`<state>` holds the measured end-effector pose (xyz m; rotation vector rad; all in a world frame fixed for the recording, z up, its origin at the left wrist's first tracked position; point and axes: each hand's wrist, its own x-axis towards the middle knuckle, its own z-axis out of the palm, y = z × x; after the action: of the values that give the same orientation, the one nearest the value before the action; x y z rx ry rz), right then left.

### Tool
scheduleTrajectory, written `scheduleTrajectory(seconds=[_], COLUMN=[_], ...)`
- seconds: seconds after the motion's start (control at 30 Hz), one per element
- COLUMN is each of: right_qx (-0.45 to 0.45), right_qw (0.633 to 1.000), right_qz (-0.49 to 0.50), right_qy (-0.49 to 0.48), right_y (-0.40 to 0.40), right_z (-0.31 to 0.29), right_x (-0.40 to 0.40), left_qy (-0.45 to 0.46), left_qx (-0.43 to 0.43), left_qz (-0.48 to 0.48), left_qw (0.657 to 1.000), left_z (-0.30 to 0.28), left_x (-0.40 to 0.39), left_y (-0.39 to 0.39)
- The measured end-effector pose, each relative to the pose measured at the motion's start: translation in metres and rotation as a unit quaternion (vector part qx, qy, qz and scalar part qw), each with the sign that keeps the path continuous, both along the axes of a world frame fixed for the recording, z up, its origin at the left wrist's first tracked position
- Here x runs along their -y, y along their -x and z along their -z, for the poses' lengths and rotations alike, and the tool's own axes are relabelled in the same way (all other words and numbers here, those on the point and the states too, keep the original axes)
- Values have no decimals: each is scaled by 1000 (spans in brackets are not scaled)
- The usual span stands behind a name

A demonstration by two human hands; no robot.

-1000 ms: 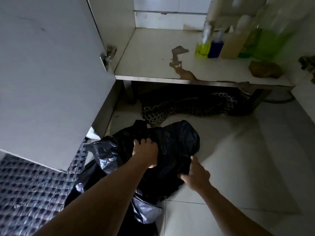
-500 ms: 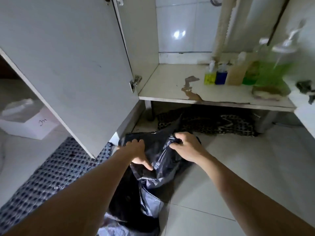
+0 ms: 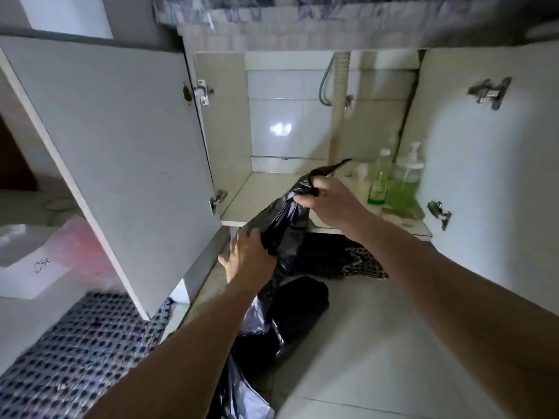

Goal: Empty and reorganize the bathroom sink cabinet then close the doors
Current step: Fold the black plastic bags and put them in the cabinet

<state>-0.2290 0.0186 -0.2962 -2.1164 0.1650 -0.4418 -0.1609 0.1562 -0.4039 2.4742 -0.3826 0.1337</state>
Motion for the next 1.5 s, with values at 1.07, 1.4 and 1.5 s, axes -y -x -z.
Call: scheduleTrajectory(seconds=[1.07, 1.4, 1.5], right_qx=[-132, -212, -216], right_qw=[952, 918, 914], right_qz=[178, 51, 43], right_qy=[210, 331, 342], right_y=[101, 113, 112], right_z=[50, 59, 60], right_x=[134, 117, 116], left_qy=[132, -114, -152], left_qx=[208, 426, 448], left_qz=[235, 462, 458], left_qw=[940, 769, 753], left_z=[-71, -56, -51], left_x=[53, 72, 65], left_y=[36, 74, 74])
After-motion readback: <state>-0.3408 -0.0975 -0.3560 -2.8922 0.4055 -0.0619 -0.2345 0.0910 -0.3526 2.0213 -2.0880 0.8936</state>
